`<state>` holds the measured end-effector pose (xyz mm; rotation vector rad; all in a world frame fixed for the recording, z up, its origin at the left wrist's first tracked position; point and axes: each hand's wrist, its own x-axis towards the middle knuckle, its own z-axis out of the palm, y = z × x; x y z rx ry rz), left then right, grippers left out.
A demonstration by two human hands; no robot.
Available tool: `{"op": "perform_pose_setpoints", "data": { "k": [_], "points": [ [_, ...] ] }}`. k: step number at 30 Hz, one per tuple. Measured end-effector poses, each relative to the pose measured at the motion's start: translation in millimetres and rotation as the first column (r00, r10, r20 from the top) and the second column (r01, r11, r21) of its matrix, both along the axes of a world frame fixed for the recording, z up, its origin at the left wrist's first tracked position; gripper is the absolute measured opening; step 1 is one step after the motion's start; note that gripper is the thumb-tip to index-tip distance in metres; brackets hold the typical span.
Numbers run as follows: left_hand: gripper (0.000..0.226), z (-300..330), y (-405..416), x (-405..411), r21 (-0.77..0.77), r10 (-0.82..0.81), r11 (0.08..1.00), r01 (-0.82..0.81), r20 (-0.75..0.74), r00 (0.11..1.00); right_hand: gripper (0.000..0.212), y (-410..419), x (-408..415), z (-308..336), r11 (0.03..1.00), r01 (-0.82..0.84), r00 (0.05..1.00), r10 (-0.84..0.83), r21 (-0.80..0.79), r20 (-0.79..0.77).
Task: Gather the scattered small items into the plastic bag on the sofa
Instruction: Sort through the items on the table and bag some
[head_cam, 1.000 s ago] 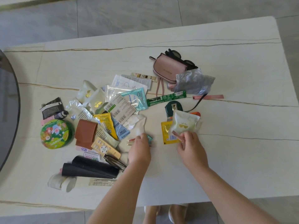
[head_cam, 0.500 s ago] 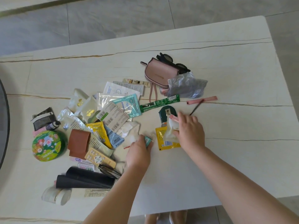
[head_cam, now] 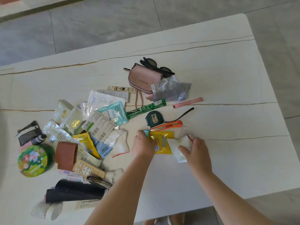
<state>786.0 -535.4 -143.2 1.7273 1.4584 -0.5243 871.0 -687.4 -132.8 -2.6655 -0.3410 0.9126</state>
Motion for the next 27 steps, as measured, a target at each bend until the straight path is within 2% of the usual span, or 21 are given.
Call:
{"op": "perform_pose_setpoints", "data": {
  "k": [4,6,9,13,16,19,21,24,27],
  "points": [
    [0.055,-8.3,-12.4,-1.0,0.159,0.055,0.986,-0.049,-0.036,0.998,0.039,-5.1,-2.0,-5.0,0.999,0.021,1.0,-0.02,0.048,-0.015],
    [0.054,-10.4,-15.3,-2.1,0.127,0.115,0.985,-0.113,-0.014,0.993,0.039,-5.0,-2.2,-5.3,0.999,0.027,0.999,-0.026,0.047,-0.029],
    [0.039,-9.5,-16.9,-5.3,0.072,0.175,0.982,-0.172,-0.025,0.984,0.039,-6.3,-1.5,-0.5,0.996,0.071,0.996,-0.067,0.056,-0.064],
    [0.022,2.8,-18.4,-11.2,-0.044,0.191,0.981,-0.189,0.035,0.981,0.039,-13.6,3.8,12.7,0.962,0.25,0.949,-0.221,0.111,-0.224],
    [0.02,31.3,-24.0,-13.7,-0.118,0.201,0.975,-0.186,0.129,0.971,0.034,-19.0,7.4,36.6,0.9,0.411,0.868,-0.337,0.145,-0.364],
    [0.017,69.6,-27.2,-13.2,-0.189,0.24,0.96,-0.207,0.17,0.956,0.02,-25.8,10.7,68.1,0.79,0.599,0.729,-0.471,0.132,-0.497],
    [0.014,97.5,-27.3,-11.9,-0.22,0.249,0.953,-0.209,0.177,0.952,0.017,-34.5,12.2,93.7,0.743,0.661,0.651,-0.502,0.101,-0.57],
    [0.019,141.6,-31.7,-7.5,-0.24,0.23,0.954,-0.179,0.204,0.952,0.018,-51.3,13.7,138.4,0.69,0.708,0.607,-0.49,0.147,-0.626],
    [0.017,189.5,-40.2,-0.3,-0.261,0.206,0.955,-0.138,0.252,0.945,0.018,-69.1,13.4,188.7,0.586,0.773,0.578,-0.491,0.243,-0.652]
  ]
}}
